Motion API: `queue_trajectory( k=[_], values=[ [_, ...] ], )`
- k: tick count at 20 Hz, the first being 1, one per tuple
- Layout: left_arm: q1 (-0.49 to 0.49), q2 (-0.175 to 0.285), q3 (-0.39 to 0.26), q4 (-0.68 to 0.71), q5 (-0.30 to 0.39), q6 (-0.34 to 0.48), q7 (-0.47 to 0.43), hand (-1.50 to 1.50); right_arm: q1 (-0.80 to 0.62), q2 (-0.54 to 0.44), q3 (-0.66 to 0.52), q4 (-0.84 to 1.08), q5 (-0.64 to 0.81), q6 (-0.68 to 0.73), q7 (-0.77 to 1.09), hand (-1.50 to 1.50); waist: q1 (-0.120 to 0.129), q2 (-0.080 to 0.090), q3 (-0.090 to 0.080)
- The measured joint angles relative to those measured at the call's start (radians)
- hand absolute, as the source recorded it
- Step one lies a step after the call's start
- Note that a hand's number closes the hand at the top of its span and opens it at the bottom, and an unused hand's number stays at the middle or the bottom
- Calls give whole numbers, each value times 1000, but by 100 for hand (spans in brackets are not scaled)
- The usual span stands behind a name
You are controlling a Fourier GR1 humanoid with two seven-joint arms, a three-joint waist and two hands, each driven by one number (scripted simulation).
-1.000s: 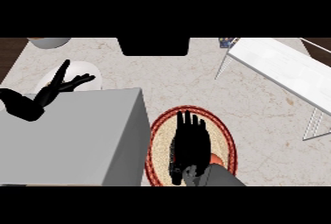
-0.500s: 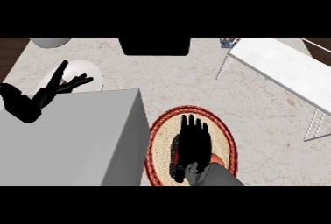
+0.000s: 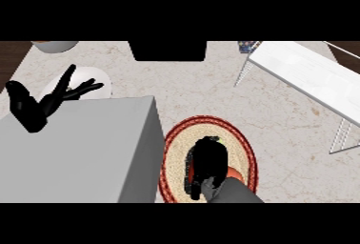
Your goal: Pick the bell pepper from the placemat and place it in the tiered shelf
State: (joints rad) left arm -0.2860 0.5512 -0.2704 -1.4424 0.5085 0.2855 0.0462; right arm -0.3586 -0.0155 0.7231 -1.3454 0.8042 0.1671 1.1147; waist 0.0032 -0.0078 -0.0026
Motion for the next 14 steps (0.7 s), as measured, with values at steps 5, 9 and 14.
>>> queue_trajectory(
  k=[5,9,14],
  values=[
    [-2,-27,25,6,-26,-14,22,0,-38,2,16,35,39,-23,-22,150,0,-2,-1],
    [6,-41,46,1,-52,-24,34,0,-15,3,49,8,96,-49,-45,150,-1,0,-1],
    [11,-38,52,-9,-52,-21,49,0,89,-88,247,-178,86,-34,-268,150,-8,-2,2]
  ],
)
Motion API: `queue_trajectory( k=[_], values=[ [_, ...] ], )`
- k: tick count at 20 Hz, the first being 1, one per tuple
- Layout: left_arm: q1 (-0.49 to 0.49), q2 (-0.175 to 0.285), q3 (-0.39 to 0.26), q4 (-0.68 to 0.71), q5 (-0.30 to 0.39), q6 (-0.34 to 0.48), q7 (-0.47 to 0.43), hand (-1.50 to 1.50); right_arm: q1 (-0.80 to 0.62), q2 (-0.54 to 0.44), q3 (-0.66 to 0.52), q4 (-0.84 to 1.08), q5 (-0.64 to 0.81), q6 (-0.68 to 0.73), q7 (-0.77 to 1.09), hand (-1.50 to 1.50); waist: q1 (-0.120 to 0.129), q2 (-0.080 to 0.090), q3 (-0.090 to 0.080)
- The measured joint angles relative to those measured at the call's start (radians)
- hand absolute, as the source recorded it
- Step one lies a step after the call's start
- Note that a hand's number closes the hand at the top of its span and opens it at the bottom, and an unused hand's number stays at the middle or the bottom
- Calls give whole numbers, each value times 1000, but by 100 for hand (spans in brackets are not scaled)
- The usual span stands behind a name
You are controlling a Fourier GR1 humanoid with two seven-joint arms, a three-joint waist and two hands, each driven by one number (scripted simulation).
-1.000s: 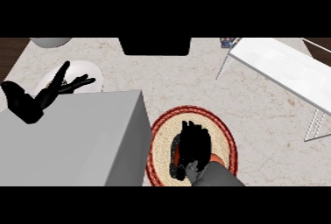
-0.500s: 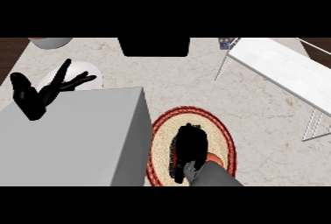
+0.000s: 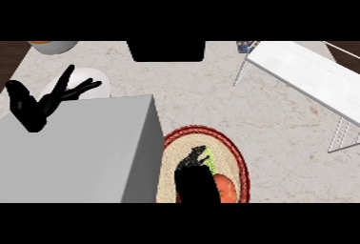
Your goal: Pick the bell pepper from the placemat and place it in the tiered shelf
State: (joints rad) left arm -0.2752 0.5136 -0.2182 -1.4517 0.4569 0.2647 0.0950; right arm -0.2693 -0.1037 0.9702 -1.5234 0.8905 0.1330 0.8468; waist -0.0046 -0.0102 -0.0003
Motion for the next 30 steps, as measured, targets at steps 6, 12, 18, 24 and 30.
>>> queue_trajectory(
  k=[6,12,18,24,30],
  values=[
    [15,-5,3,-7,-10,14,5,0,128,-159,151,-306,-24,-71,-205,150,-19,-2,2],
    [35,-3,16,-4,-10,15,2,0,163,-205,66,-420,-33,-221,-339,150,-38,-4,2],
    [51,8,34,-5,-2,-4,-5,0,219,-294,-67,-748,-104,-229,-321,150,-40,-1,0],
    [46,-5,28,-22,-15,2,0,0,193,-365,-299,-831,-144,-172,-266,150,-27,6,0],
    [40,-5,35,-18,-18,-11,3,0,136,-395,-538,-832,-186,-92,-230,150,-18,9,0]
  ],
)
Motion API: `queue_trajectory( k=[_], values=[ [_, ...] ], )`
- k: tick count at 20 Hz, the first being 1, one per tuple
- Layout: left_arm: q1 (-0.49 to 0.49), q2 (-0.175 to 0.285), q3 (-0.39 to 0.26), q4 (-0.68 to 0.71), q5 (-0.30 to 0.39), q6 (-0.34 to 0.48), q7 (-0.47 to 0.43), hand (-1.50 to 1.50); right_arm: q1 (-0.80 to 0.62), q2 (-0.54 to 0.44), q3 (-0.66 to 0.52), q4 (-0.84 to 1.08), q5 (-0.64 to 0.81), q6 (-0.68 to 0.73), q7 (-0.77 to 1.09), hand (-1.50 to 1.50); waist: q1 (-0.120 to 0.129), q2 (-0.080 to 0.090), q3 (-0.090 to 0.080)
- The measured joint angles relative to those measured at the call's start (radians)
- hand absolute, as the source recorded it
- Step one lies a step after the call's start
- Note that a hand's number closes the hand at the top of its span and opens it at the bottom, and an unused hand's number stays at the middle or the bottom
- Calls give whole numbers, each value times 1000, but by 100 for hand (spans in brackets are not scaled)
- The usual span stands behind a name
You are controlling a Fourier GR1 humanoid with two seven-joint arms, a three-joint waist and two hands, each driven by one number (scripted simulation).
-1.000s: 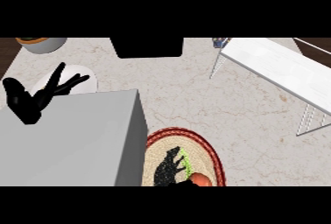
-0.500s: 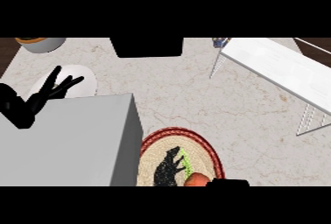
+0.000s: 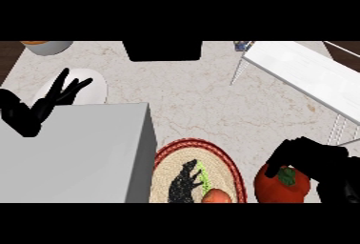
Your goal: Pick the bell pepper from the placemat and place it in the tiered shelf
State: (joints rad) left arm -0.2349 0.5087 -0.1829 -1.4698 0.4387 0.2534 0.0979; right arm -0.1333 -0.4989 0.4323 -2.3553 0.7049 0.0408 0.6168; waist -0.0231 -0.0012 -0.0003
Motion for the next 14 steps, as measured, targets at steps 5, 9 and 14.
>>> queue_trajectory(
  k=[5,9,14],
  values=[
    [-7,5,7,-5,-2,-6,14,0,-57,-25,-245,37,-183,79,2,150,4,1,1],
    [-9,1,10,-12,-6,-6,24,0,-70,-59,-471,65,-452,140,-26,150,4,0,2],
    [-11,-15,8,-9,-16,-19,26,0,-117,-138,-732,282,-684,230,-153,150,13,2,2]
  ],
)
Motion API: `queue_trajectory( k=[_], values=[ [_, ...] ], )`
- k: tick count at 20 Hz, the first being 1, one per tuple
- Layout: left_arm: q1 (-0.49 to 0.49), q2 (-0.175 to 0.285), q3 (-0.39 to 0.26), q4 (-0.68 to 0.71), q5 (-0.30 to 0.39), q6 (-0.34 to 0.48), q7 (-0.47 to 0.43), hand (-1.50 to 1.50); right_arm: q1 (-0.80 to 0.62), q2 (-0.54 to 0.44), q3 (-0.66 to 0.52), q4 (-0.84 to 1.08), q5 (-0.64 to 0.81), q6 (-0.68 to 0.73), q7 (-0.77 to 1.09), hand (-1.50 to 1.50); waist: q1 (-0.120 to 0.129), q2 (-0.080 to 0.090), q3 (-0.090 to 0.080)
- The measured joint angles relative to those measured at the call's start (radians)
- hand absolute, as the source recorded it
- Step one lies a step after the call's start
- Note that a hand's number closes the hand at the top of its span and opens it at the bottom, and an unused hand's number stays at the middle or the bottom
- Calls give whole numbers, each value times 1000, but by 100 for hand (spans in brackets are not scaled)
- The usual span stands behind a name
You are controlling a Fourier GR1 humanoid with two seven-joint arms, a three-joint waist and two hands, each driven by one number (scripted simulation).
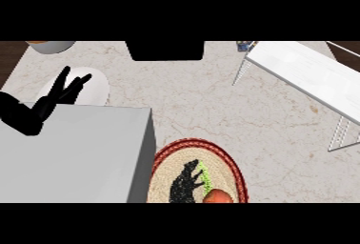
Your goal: Pick the bell pepper from the placemat and place it in the tiered shelf
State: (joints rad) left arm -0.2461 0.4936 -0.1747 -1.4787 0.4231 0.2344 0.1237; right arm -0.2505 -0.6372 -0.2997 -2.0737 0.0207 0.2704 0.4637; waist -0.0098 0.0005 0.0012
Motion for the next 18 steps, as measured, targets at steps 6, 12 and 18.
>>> queue_trajectory(
  k=[6,12,18],
  values=[
    [-12,-25,9,-3,-28,-4,15,0,-53,-90,-148,304,-68,103,-196,150,10,1,0],
    [-9,-51,40,4,-53,-42,19,0,-104,-129,-168,541,-16,139,-373,150,16,2,-1],
    [-24,-75,68,-6,-88,-54,56,0,-158,-155,-160,731,40,150,-523,150,16,1,-1]
  ],
)
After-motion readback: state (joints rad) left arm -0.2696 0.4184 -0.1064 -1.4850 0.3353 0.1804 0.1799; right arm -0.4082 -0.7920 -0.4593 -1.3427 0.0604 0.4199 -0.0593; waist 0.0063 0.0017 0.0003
